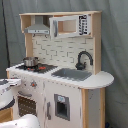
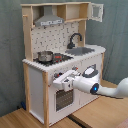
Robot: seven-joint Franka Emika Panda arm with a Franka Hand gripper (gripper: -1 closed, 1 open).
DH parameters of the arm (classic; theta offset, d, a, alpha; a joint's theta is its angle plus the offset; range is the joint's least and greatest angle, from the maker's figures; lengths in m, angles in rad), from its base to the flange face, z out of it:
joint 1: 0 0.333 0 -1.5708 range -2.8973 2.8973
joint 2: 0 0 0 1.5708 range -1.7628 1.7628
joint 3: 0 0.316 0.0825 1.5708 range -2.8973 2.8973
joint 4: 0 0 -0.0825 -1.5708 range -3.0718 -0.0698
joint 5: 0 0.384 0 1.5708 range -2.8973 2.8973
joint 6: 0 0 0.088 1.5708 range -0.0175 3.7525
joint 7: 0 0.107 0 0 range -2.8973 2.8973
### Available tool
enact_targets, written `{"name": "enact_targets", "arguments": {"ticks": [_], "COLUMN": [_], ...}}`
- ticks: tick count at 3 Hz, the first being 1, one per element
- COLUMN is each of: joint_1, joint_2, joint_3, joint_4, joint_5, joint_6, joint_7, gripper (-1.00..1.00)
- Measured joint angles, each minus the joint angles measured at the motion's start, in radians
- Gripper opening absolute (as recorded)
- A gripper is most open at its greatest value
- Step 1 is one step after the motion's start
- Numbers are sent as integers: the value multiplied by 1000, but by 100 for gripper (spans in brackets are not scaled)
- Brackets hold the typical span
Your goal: Play with the kitchen
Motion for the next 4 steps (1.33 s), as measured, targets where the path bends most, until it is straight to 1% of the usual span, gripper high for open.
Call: {"name": "enact_targets", "arguments": {"ticks": [1,2,3,4], "joint_1": [1,60,129,183], "joint_2": [9,12,13,16], "joint_3": [1,6,17,27], "joint_4": [0,-3,-9,-18], "joint_5": [4,4,4,5], "joint_6": [-1,-71,-155,-241], "joint_7": [135,182,183,199], "gripper": [100,100,100,100]}}
